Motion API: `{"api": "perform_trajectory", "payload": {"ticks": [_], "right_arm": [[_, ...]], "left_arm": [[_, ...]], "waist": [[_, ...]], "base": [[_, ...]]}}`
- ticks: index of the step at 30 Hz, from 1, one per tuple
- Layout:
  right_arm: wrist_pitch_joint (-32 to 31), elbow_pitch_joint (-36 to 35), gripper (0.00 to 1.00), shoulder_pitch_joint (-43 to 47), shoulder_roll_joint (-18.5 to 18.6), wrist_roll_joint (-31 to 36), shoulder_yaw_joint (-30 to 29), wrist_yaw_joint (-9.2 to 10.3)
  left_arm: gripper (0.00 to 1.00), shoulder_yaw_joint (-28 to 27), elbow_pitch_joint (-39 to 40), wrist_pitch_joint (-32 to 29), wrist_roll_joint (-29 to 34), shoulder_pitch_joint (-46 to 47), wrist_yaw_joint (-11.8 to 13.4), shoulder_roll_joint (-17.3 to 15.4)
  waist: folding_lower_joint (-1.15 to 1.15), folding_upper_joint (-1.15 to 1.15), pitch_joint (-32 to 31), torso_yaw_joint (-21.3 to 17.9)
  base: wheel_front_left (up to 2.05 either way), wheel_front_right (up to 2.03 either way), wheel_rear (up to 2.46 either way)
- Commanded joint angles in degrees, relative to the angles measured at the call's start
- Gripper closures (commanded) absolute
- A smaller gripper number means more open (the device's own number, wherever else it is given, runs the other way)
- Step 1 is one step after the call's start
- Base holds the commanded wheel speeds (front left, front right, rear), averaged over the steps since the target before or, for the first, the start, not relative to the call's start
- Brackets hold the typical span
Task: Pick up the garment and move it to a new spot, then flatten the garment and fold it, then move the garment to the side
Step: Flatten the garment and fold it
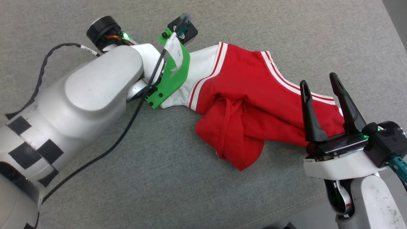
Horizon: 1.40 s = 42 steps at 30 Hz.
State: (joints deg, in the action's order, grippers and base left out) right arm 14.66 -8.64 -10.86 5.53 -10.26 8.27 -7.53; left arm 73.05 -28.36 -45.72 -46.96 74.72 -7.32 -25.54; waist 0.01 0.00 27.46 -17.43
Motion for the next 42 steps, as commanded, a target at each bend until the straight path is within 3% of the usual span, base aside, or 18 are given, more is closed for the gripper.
{"api": "perform_trajectory", "payload": {"ticks": [1,6,7,8,16,26,29,42], "right_arm": [[0.3,0.2,0.00,-0.8,-0.4,-0.1,0.0,0.04],[0.3,0.2,0.00,-0.8,-0.7,0.0,-0.7,0.04],[0.3,0.3,0.00,-0.9,-0.7,0.0,-0.7,0.04],[0.3,0.3,0.00,-1.0,-0.7,0.0,-0.7,0.04],[0.3,0.7,0.00,-0.1,-0.1,0.3,-1.3,0.04],[0.3,0.7,0.00,4.3,1.2,0.1,-4.4,0.04],[0.3,0.6,0.00,5.2,1.5,0.2,-5.0,0.04],[0.3,0.8,0.00,6.3,2.0,0.0,-5.7,0.04]], "left_arm": [[0.00,0.3,0.5,-1.2,1.4,-2.7,-0.2,-0.6],[0.00,0.3,2.5,-2.5,2.0,-5.9,-0.2,-1.7],[0.58,0.3,2.9,-2.6,2.2,-6.3,-0.2,-1.8],[1.00,0.3,3.2,-2.4,2.4,-6.5,-0.2,-1.9],[1.00,0.3,4.6,9.5,8.4,-4.1,-0.2,-1.2],[1.00,-1.0,1.5,30.3,7.7,0.5,-0.2,-2.8],[1.00,-2.3,1.2,33.1,6.6,-0.5,0.2,-5.0],[1.00,-5.9,-1.8,37.2,0.1,-12.6,5.9,-18.2]], "waist": [[-0.01,0.00,0.9,-1.1],[-0.01,0.00,0.9,-0.9],[-0.01,0.00,0.8,-0.8],[-0.01,0.00,0.7,-0.8],[-0.01,0.00,-2.7,1.4],[-0.01,0.00,-9.5,6.9],[-0.01,0.00,-10.7,8.6],[-0.01,0.00,-10.6,12.4]], "base": [[0.00,0.00,0.00],[0.00,0.00,0.00],[0.00,0.00,0.00],[0.00,0.00,0.00],[0.00,0.00,0.00],[0.00,0.00,0.00],[0.00,0.00,0.00],[0.00,0.00,0.00]]}}
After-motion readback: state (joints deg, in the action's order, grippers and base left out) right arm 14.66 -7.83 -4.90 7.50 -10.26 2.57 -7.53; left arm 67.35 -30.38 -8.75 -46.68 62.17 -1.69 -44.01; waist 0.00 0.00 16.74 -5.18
